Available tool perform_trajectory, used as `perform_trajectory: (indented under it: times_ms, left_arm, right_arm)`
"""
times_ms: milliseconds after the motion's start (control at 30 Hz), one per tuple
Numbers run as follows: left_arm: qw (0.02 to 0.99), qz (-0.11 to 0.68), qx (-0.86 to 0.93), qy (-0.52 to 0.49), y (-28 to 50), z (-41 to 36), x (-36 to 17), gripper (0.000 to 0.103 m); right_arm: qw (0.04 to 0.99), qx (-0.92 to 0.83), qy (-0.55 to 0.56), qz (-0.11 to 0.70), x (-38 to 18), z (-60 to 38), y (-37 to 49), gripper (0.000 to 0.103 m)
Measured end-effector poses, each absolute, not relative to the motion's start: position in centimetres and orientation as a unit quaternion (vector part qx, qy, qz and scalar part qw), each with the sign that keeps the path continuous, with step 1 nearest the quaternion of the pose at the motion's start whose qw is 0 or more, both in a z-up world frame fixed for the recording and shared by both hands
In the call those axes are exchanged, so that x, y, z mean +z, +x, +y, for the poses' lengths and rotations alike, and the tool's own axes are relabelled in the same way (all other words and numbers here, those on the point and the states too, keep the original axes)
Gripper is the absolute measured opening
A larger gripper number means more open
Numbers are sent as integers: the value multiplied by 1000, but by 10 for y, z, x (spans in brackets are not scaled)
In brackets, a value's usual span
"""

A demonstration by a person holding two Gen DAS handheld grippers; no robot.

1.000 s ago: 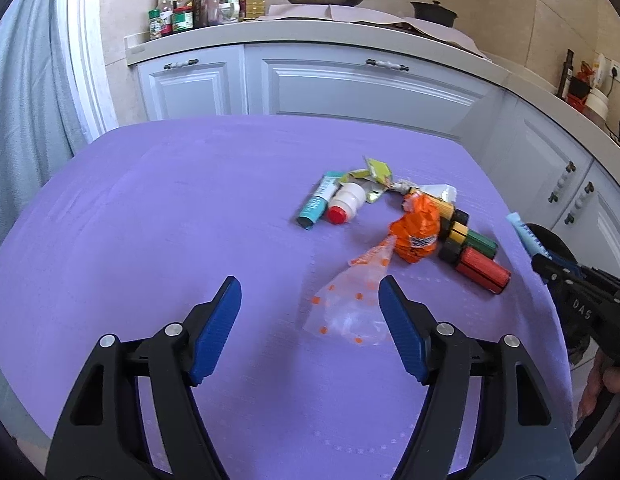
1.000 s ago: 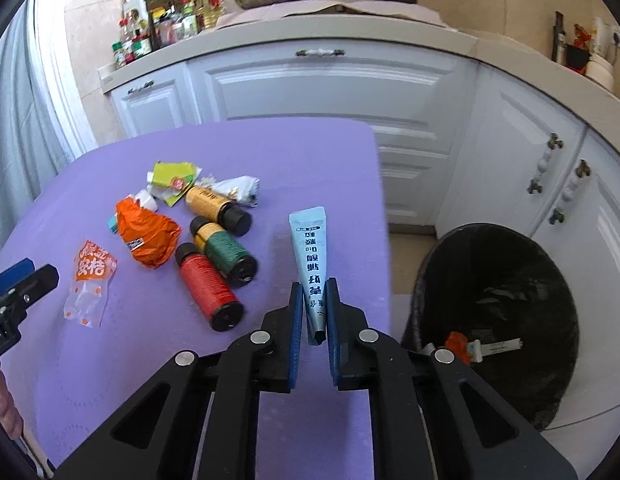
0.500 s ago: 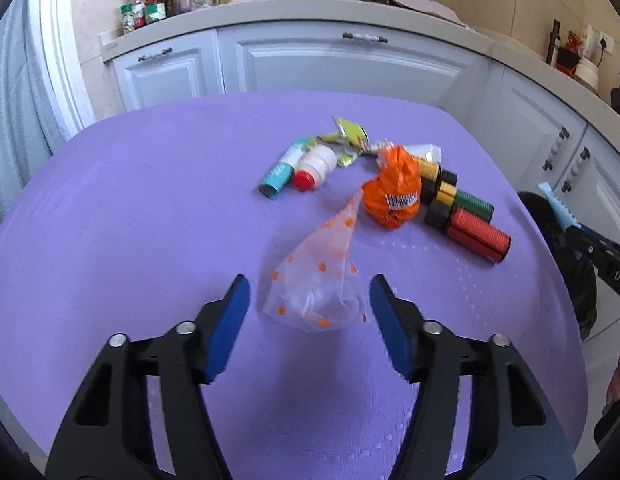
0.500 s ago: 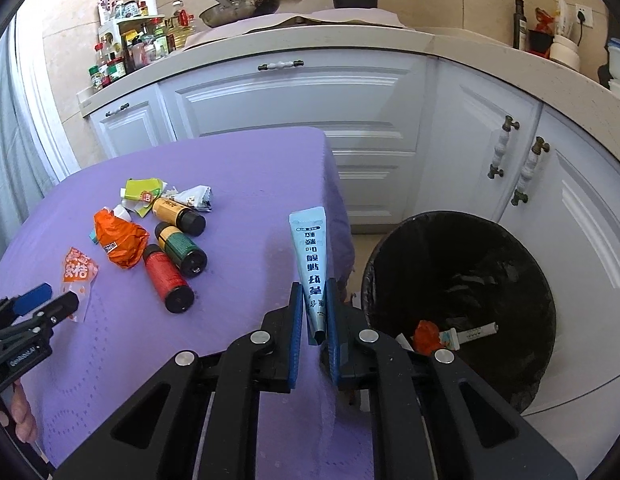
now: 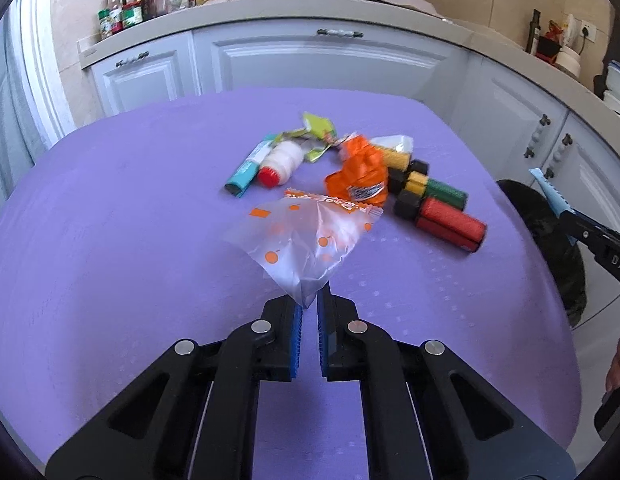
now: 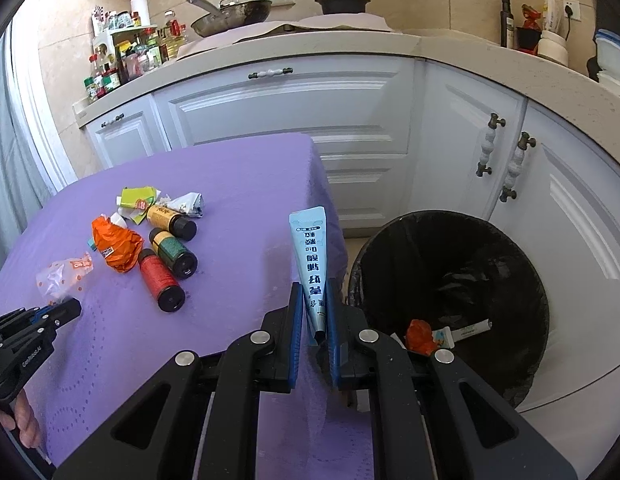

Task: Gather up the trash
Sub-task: 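Carry the blue tube and clear bag over the black bin and release both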

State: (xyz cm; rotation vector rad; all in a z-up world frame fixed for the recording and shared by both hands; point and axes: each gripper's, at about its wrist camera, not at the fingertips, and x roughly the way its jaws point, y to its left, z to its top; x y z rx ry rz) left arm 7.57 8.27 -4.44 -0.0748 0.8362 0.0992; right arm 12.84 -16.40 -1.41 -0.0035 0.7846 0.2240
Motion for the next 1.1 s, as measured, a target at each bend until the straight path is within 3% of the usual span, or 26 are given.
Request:
perform_trajectory:
  times_ms: [633,1100]
  left_arm:
    - [933,354,-73,-3,113,-26,-2,7]
    - [916,377,-129,38,174,-131,-26,7]
  right_arm:
    - [936,38,31,348,1,-224,124,12]
    - [941,-34,55,332,-7,-291,133,12]
